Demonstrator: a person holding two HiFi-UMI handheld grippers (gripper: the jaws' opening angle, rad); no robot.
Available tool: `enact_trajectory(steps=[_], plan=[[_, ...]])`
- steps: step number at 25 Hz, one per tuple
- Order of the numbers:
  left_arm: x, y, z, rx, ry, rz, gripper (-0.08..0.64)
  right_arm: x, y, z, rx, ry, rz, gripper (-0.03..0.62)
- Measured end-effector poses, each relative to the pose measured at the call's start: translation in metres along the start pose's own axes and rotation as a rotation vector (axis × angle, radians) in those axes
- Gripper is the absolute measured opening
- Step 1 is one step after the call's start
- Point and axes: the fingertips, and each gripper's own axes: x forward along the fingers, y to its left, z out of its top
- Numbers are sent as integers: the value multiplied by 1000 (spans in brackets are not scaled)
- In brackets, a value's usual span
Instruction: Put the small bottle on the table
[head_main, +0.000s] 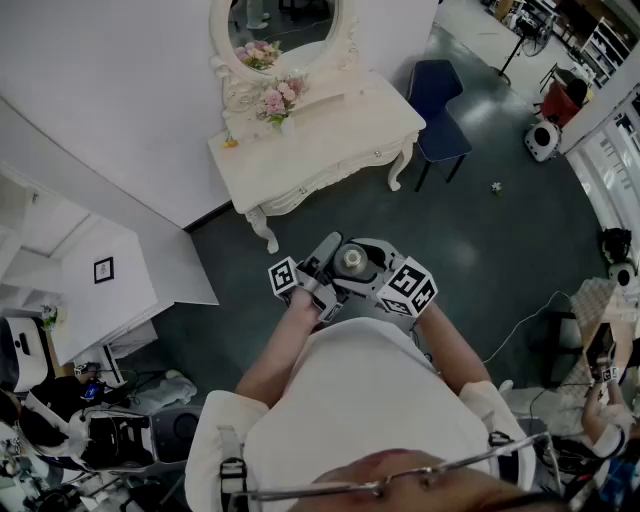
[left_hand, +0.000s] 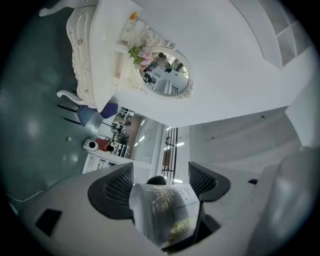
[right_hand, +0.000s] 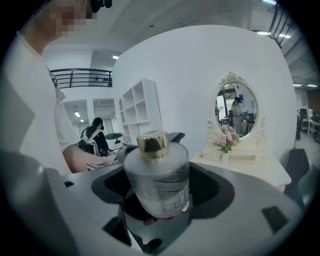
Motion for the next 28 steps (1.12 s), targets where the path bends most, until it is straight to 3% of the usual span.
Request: enact_trajectory(steps=[16,28], plan=[[-10,-2,8,-11,7,8,334,13,5,-1,16,16,-11,360],[-31,-13,33,-23,41,35,334,49,13,5,38,25,-35,359]])
